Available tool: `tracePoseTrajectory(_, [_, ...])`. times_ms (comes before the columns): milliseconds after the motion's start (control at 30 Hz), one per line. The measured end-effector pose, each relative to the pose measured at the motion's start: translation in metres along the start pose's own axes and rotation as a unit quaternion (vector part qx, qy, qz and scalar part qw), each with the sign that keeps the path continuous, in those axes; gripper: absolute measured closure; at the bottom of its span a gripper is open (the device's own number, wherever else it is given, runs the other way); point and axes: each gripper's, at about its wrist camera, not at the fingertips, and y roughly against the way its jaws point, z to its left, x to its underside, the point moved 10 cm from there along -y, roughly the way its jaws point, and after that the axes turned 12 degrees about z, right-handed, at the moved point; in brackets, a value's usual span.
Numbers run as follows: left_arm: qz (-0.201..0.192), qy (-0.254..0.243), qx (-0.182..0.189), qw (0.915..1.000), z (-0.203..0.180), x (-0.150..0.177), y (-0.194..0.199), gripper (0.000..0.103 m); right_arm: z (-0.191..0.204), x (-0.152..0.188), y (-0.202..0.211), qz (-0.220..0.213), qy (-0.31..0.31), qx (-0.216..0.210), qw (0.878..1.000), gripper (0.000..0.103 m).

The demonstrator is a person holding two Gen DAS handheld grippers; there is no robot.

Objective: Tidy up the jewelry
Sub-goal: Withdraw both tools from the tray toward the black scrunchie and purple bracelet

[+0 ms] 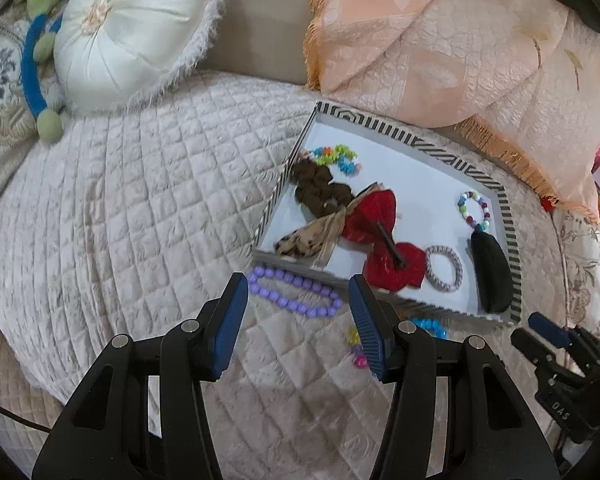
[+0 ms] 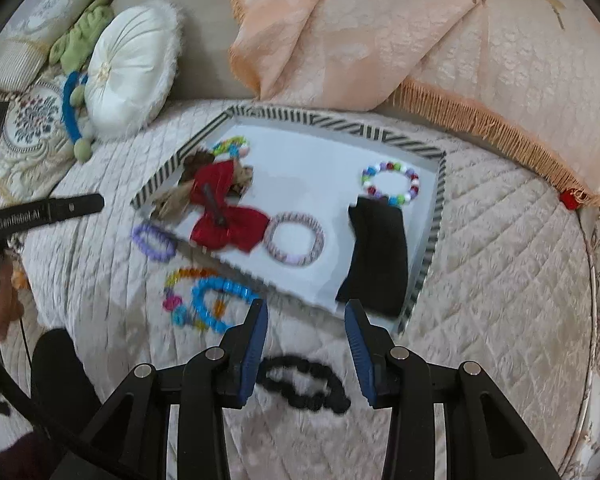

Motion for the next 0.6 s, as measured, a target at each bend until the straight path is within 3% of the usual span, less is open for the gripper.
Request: tracePoseTrajectory(600, [0.051, 0.047, 0.013, 0.9975, 0.041, 0.027, -0.028, 0.051, -0.021, 0.052, -0.024, 0.056, 0.003, 0.009, 0.998, 0.065])
